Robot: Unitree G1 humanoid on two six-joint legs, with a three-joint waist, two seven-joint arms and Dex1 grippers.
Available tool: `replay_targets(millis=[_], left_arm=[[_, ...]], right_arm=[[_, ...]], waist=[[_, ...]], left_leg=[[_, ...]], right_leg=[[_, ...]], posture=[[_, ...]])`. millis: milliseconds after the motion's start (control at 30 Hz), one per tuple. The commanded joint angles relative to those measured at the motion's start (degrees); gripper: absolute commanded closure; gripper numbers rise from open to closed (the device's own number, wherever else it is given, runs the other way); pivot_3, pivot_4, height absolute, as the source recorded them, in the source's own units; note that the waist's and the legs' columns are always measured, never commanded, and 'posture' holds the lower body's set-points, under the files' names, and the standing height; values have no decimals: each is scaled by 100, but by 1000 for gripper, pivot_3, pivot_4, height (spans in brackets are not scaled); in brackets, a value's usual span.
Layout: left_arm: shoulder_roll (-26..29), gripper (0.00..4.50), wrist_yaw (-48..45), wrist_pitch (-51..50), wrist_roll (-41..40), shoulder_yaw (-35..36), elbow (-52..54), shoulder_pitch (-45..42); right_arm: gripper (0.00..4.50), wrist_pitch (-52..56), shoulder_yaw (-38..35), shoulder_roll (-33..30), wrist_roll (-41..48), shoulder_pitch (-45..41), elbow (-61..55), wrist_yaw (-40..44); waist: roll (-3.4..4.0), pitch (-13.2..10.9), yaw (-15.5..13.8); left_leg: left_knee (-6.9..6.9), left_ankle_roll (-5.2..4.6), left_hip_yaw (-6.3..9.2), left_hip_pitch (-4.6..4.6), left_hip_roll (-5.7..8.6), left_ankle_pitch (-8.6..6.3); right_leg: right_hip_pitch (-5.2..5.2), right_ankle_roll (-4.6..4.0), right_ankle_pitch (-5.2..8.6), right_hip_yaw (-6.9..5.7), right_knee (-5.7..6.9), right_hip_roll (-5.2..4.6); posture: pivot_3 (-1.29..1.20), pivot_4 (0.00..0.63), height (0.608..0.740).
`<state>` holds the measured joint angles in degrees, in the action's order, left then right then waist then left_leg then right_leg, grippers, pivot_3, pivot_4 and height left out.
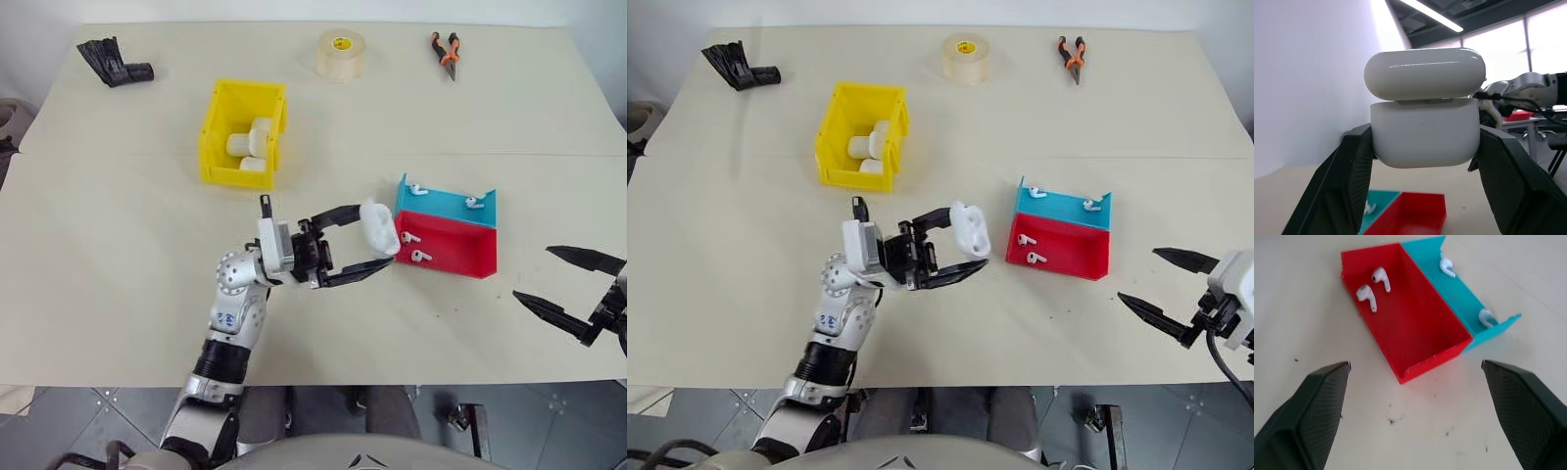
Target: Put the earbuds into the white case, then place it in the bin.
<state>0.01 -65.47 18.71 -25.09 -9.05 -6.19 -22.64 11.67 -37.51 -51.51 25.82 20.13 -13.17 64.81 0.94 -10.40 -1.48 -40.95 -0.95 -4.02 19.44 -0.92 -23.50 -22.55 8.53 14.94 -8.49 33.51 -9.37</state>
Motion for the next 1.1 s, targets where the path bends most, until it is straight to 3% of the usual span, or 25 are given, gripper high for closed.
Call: replay_targets(millis=[33,167,333,667,1033,1100], left_arm=[[-217,1728,-358,269,-199,-160,-306,-232],[-200,1728,-559,302,-347,-147,-281,-212],[-95,1728,-553,138,-358,-163,-196,-152],[195,1728,-496,-19,-424,-39,-41,-131],[235,1728,-262,79,-325,37,-107,-194],[239,1728,-234,81,-323,30,-93,-189]], right_arm=[[0,437,78,-449,-122,-106,-158,-46],[0,1547,867,-1177,-51,-763,-494,-147],[0,2598,2110,-1582,61,-2042,-806,-302],[0,3826,4637,-1203,-599,-4515,-878,-571],[0,4268,5535,-900,-1132,-5305,-756,-732],[381,4288,5572,-867,-1186,-5342,-742,-739]], waist=[[-1,-1,-4],[0,0,15],[0,0,-7],[2,0,1],[2,0,7],[2,0,15]], left_leg=[[-2,-1,0,0,1,0],[-2,-4,8,5,-1,-1],[-14,-4,30,14,-3,-1],[-49,-4,80,82,1,-2],[-50,-4,82,86,2,-1],[-49,-3,81,85,2,-1]], right_leg=[[1,0,0,0,0,0],[0,2,-1,-1,-4,0],[0,0,-1,-9,-5,-1],[-17,1,-2,-64,-7,-7],[-17,2,-2,-68,-7,-7],[-17,2,-2,-68,-7,-7]], posture=[[0,150,740],[0,150,740],[0,150,740],[0,150,740],[0,150,740],[0,150,740]])
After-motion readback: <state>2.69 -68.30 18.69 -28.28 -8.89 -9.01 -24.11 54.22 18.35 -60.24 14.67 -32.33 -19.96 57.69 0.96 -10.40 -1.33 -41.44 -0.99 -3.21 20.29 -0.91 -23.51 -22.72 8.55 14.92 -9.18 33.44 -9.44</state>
